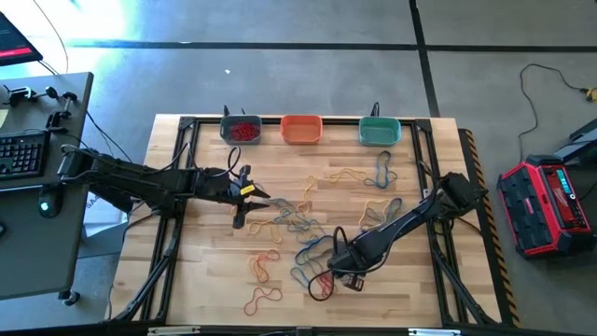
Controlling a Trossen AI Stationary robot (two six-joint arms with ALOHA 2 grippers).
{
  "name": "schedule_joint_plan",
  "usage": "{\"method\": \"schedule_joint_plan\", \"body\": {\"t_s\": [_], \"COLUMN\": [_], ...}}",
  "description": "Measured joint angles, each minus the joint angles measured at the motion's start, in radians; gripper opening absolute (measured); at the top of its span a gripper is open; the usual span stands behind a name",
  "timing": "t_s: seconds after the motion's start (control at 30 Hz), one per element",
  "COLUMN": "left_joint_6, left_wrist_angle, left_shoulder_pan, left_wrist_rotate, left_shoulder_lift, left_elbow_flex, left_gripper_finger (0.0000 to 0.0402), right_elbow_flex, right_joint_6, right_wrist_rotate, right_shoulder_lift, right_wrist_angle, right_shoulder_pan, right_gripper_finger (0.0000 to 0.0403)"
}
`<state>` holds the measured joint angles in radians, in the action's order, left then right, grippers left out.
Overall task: Sort rubber bands into baskets
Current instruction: Put the red rubber band into the blue bin
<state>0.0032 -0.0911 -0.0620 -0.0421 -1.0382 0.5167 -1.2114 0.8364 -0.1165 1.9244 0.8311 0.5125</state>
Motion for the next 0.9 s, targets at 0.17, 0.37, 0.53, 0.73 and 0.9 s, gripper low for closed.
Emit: {"method": "schedule_joint_plan", "body": {"t_s": [0.17, 0.37, 0.53, 0.73, 0.9], "left_joint_6": [-0.001, -0.042, -0.055, -0.063, -0.063], "left_wrist_angle": [-0.01, -0.012, -0.012, -0.026, -0.119], "left_shoulder_pan": [0.0, 0.0, 0.0, -0.02, -0.061], "left_wrist_rotate": [0.0, 0.023, 0.086, 0.111, 0.116], "left_shoulder_lift": [0.0, 0.0, 0.0, -0.041, -0.136], "left_elbow_flex": [0.0, 0.0, 0.0, 0.0, 0.0], "left_gripper_finger": [0.0117, 0.0117, 0.0117, 0.0117, 0.0109], "right_elbow_flex": [-0.011, -0.067, -0.091, -0.117, -0.123], "right_joint_6": [-0.076, -0.163, -0.191, -0.229, -0.293], "right_wrist_rotate": [0.011, 0.147, 0.336, 0.596, 0.768], "right_shoulder_lift": [0.001, -0.041, -0.095, -0.119, -0.12], "right_wrist_angle": [0.008, 0.059, 0.076, 0.07, -0.017], "right_shoulder_pan": [0.001, -0.001, -0.001, -0.002, -0.017], "right_gripper_finger": [0.0014, 0.0003, 0.0001, 0.0001, 0.0]}}
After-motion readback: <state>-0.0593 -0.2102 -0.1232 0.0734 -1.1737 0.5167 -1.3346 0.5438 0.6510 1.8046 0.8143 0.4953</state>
